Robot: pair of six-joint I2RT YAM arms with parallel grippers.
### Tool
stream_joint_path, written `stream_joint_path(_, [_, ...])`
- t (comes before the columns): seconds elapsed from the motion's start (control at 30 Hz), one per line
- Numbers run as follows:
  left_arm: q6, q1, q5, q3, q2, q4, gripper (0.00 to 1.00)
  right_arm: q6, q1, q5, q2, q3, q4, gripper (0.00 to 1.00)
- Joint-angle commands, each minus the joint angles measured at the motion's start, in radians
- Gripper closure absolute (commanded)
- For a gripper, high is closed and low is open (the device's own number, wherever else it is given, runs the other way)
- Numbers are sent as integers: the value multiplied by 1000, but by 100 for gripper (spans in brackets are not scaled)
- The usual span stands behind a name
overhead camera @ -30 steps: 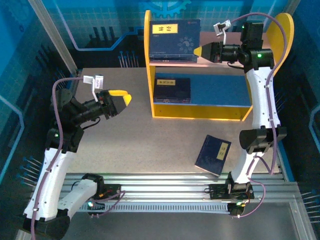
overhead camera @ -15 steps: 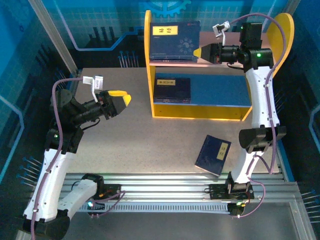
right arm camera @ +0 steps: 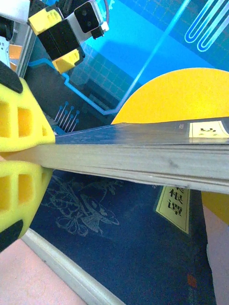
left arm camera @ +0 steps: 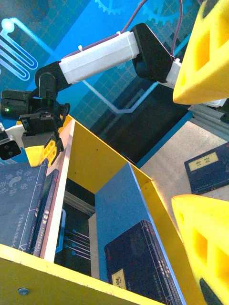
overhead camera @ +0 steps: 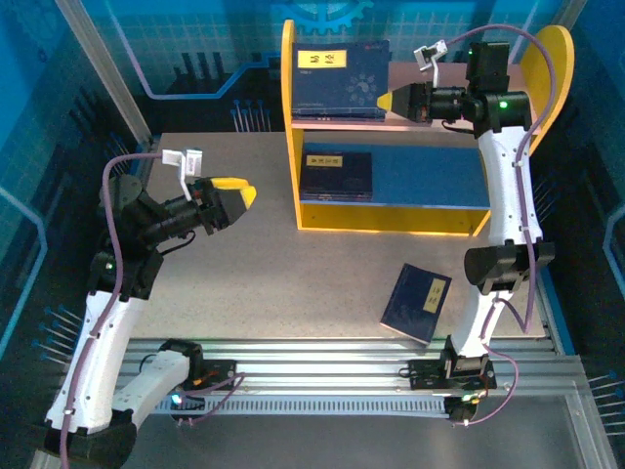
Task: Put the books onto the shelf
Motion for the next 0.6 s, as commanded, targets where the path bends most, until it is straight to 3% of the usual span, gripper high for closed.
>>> stream_joint_path(0.0, [24, -3, -10, 7, -6, -3, 47, -20, 15, -24, 21, 35, -20, 92])
stream_joint_path(0.57, [27, -3, -8, 10, 4, 5, 47, -25, 12, -44, 10, 30, -29, 92])
